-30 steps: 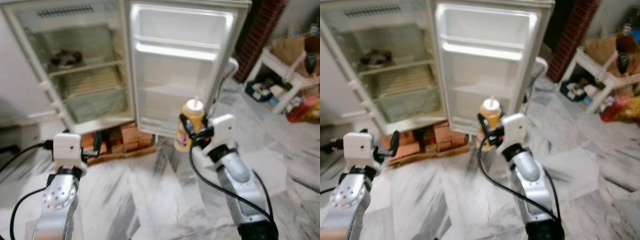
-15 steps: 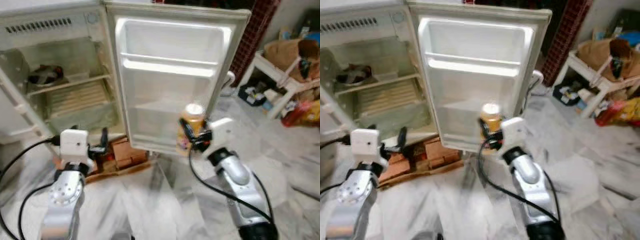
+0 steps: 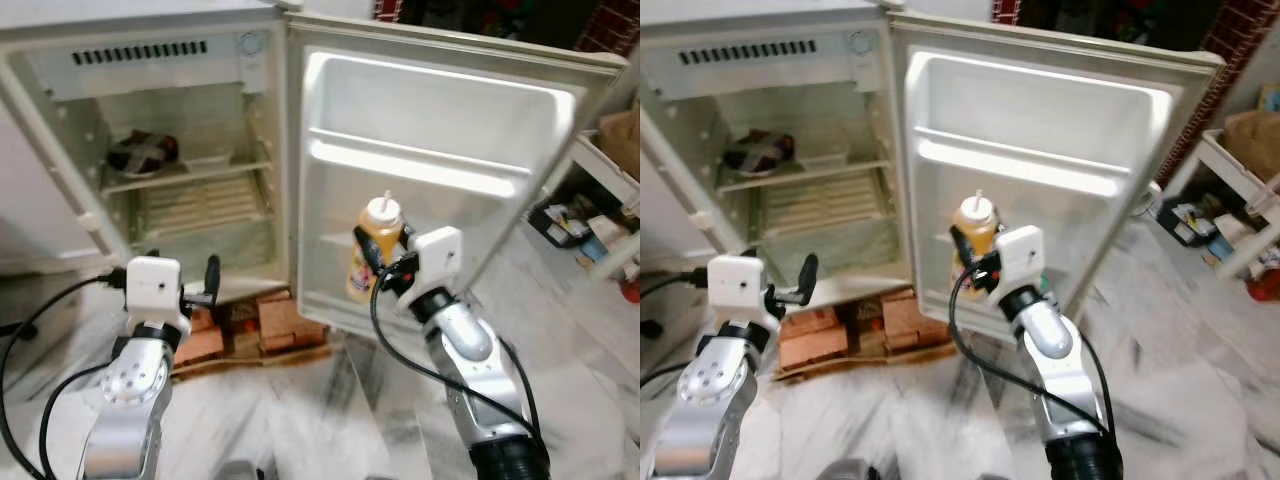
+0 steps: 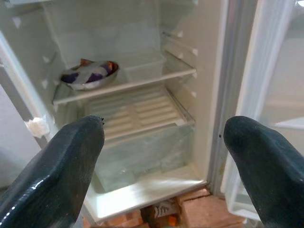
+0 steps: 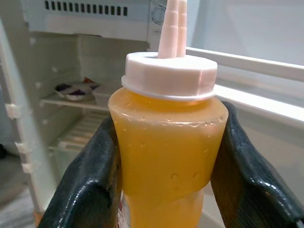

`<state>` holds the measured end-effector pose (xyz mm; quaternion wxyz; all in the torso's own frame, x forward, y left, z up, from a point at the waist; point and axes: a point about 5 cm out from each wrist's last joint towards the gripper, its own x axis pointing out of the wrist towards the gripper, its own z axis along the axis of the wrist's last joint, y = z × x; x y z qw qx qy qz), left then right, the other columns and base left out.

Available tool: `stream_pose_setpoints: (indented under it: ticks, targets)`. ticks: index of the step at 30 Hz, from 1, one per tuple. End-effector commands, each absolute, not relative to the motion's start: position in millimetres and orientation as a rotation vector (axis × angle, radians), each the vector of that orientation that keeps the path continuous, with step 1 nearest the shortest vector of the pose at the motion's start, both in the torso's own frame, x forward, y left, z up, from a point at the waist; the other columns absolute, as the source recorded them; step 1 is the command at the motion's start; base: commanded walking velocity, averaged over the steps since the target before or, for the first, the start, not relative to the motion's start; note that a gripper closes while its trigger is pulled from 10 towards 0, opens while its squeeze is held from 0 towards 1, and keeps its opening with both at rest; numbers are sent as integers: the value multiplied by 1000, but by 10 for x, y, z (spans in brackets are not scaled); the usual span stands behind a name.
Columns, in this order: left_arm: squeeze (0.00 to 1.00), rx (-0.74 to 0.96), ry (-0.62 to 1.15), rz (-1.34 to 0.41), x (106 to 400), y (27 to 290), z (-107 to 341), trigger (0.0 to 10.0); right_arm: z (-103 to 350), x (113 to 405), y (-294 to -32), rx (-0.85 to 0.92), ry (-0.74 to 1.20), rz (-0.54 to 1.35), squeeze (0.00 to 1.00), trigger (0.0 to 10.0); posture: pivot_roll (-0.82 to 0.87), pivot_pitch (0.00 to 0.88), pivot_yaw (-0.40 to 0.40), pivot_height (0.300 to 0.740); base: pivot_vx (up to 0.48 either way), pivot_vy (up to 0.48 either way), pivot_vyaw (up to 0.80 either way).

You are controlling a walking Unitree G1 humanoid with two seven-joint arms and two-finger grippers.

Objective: Restocking fridge

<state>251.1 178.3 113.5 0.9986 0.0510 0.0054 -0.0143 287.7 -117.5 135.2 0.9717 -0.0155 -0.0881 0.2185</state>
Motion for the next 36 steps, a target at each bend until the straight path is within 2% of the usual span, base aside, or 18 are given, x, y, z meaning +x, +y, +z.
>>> stream_pose_setpoints:
  ticks: [1,8,24,36]
  targets:
    - [0,100,3,-63,2499,1725,1144,10000,1347,2889,-1264,-41,-179,410,0,10000,88,95,-44,740,0,0,0]
    - [0,109,-1,-64,2504,1738,1151,10000,1353,2880,-1249,-29,-181,419,0,10000,88,93,-43,740,212,-196,0]
    - [0,97,2,-68,2508,1714,1146,10000,1322,2855,-1222,-33,-173,437,0,10000,84,93,-42,740,358,0,0]
    - [0,118,25,-54,2481,1731,1109,10000,1311,2865,-1200,-15,-166,442,0,10000,92,92,-48,740,0,0,0]
